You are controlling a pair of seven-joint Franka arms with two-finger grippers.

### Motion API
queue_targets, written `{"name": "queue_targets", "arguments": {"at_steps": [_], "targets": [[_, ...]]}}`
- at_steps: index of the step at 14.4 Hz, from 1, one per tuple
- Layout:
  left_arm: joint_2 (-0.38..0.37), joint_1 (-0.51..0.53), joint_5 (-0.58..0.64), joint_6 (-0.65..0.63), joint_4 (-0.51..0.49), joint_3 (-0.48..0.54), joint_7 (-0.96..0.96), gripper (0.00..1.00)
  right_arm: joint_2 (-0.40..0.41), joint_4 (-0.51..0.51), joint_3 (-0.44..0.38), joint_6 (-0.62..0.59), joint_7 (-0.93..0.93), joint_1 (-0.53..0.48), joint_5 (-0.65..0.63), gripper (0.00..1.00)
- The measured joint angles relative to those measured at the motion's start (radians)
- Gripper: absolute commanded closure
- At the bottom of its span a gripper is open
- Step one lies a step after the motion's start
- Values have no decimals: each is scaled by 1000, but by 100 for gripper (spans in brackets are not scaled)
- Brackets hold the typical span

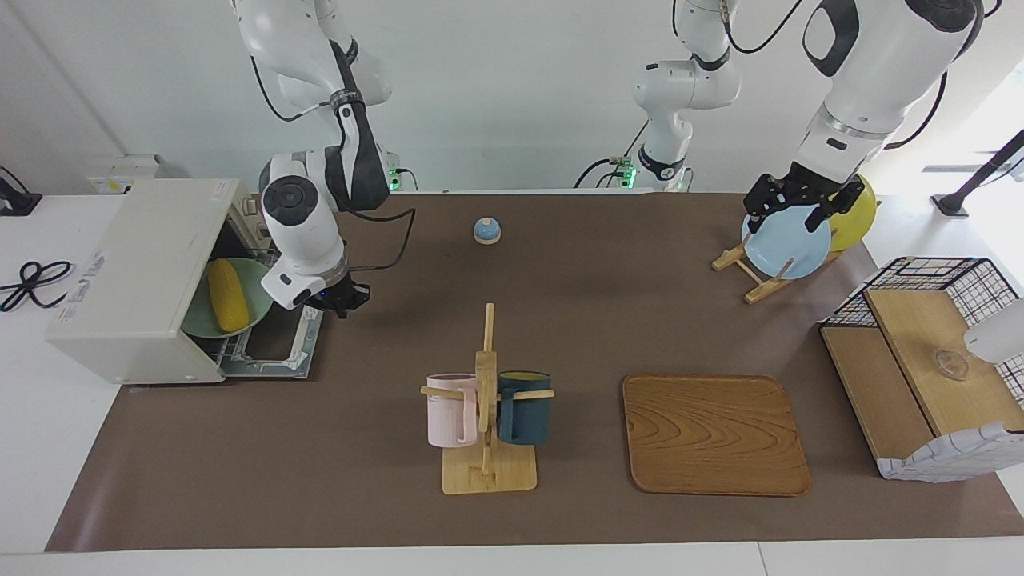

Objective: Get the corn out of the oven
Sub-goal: 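Pull the oven door down and open with the right gripper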

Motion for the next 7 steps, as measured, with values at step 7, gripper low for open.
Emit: {"name": "queue_targets", "arguments": {"at_steps": [7], "targets": [[0, 0, 0, 0, -1, 1, 0, 0, -74, -6, -14, -128, -69, -79, -82, 42]]}}
